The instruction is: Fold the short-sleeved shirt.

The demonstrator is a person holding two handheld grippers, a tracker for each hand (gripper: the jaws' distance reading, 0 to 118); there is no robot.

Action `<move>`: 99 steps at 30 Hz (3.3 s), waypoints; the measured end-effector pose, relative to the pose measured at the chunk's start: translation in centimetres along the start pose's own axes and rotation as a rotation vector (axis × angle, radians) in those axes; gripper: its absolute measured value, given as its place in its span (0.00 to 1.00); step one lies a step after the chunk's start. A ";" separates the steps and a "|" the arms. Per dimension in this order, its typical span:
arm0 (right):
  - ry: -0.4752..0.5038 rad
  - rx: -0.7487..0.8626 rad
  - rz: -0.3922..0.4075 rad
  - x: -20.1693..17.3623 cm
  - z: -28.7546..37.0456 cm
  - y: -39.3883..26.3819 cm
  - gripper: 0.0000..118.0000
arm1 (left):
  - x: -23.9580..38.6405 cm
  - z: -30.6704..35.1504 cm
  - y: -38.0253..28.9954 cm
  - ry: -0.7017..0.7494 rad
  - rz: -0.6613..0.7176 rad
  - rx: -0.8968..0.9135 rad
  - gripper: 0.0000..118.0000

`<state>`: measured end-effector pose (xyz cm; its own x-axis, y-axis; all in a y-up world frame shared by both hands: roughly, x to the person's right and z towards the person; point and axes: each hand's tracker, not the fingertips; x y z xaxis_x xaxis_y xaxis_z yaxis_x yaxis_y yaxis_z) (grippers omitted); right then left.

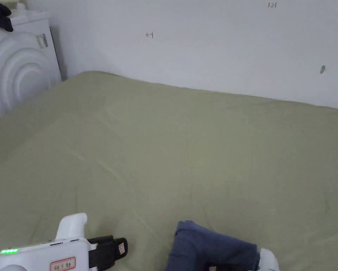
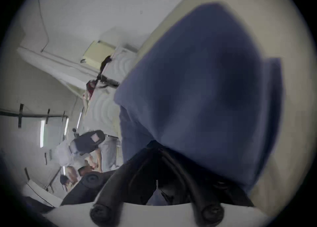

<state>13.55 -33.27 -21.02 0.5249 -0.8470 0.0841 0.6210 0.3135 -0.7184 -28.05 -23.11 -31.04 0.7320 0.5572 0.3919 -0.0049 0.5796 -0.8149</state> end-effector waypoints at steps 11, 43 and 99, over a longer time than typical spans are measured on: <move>0.025 0.090 -0.075 2.4 3.1 -0.2 0.01 | 2.0 -6.0 -1.5 -0.112 -0.008 -0.117 0.00; -0.018 0.137 0.071 0.4 3.8 -1.0 0.02 | 0.0 -12.0 -2.0 -0.331 0.241 -0.293 0.20; -0.731 0.728 0.746 -22.9 20.6 1.2 0.02 | 20.4 9.5 5.4 0.348 -0.460 0.569 0.00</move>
<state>14.23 -4.62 -9.62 0.9363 -0.0039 0.3511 0.0907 0.9687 -0.2313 -19.58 -2.94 -23.42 0.9149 0.0267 0.4028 0.0709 0.9717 -0.2255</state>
